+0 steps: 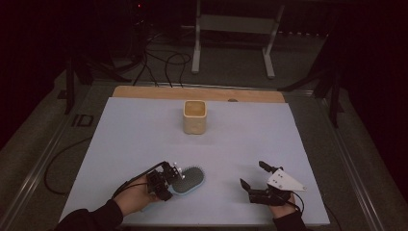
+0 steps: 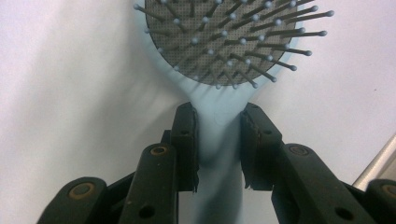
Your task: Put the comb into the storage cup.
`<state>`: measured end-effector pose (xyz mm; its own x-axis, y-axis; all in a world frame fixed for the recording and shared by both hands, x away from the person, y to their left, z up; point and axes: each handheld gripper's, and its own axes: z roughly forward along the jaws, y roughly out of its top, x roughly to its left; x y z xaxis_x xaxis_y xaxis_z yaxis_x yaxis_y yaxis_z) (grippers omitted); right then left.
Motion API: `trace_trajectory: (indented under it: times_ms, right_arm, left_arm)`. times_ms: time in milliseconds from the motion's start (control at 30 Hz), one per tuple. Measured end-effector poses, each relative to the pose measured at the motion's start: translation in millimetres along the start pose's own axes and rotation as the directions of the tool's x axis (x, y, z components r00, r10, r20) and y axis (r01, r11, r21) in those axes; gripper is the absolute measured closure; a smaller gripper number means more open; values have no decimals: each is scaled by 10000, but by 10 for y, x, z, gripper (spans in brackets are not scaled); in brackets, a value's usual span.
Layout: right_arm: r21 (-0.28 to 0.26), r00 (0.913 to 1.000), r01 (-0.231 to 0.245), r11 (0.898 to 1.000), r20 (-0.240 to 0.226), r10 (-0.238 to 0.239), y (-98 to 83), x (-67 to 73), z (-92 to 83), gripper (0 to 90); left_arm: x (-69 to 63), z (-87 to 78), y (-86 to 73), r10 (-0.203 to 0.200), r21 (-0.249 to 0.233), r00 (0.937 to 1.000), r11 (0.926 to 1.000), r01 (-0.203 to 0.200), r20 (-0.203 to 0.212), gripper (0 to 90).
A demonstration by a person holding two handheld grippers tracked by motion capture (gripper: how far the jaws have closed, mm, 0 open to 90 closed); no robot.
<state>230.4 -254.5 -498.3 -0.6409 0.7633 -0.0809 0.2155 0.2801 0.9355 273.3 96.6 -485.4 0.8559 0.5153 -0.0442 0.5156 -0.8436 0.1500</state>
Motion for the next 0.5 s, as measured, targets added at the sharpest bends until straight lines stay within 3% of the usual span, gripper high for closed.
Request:
trace_trajectory:
  times_ms: [200,300,500]
  right_arm:
    - [-1,10000,-27,10000,7,27,0,-6,0,100]
    - [47,10000,39,10000,-31,-39,-6,0,1,100]
    - [11,10000,-23,10000,-21,23,-3,-4,-4,100]
  left_arm:
    - [39,-25,-52,-149,-438,9991,9989,166,404,701]
    - [21,-53,-72,-37,-708,9991,9975,67,424,701]
    - [-35,-101,-118,93,-1487,9978,9889,5,654,700]
